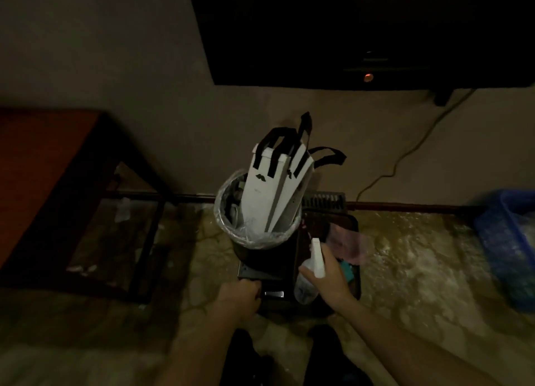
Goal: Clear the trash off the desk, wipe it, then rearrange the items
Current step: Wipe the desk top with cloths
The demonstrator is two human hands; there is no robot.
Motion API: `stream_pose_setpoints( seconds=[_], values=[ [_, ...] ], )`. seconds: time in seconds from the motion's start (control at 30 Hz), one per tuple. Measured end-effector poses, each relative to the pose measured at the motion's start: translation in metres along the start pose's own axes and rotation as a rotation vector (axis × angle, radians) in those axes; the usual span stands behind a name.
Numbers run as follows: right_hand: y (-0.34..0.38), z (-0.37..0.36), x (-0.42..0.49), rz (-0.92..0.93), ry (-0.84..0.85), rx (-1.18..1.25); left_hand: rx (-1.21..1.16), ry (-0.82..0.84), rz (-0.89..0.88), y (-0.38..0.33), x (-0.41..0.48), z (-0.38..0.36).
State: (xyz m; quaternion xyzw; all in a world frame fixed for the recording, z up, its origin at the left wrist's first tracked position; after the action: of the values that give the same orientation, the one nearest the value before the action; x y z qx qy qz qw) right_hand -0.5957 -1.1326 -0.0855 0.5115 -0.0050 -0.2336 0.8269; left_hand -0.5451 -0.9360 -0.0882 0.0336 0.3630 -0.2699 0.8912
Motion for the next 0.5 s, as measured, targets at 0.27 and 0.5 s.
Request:
stream_pose_setpoints(
  seconds=[0.27, 0.5],
  values=[
    [-0.037, -0.011, 0.055, 0.06, 0.048, -0.02, -0.003, 0.025, 0.048, -0.038, 0.036, -0.035],
    [-0.075, -0.031, 0.061, 0.037, 0.04, -0.03, -0.081, 0.126, 0.042, -0.04, 0.059, -0.069]
  ],
)
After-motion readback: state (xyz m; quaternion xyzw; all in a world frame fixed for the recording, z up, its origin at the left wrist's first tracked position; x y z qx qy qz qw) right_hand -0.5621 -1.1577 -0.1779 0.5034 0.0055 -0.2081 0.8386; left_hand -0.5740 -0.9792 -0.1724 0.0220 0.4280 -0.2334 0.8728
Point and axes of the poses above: each hand's wrist, its own x-axis towards the middle knuckle, its own z-axis out of the back of the hand, y = z × x, the point moved 5 cm from there along x, towards the middle knuckle
